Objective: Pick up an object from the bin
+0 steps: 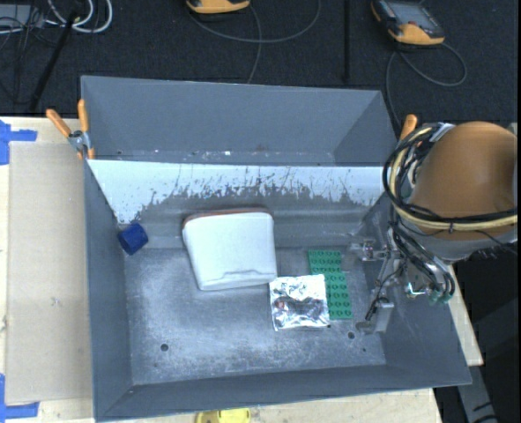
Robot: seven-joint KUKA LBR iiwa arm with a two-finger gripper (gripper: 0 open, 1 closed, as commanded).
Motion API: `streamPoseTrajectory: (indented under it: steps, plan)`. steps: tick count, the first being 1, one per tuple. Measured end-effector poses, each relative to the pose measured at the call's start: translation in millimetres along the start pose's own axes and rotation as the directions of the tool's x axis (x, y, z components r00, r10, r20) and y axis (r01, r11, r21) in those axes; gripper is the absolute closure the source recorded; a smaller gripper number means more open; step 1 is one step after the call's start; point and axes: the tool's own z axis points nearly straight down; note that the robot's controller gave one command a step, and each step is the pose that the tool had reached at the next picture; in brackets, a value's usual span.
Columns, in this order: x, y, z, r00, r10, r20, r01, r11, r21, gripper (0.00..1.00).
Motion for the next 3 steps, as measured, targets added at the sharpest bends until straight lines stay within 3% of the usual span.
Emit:
streamPoseTrajectory:
  steps: [1, 2, 3]
  plan:
    - [3.1, 3, 149, 0.999, 0.04, 0.002, -0.04, 0.999, 0.0, 0.0]
    - [17.3, 17, 113, 1.0, -0.002, 0.008, 0.002, 1.0, 0.001, 0.0]
    - [13.8, 10, 99, 0.995, 0.102, 0.011, -0.102, 0.995, 0.0, 0.0]
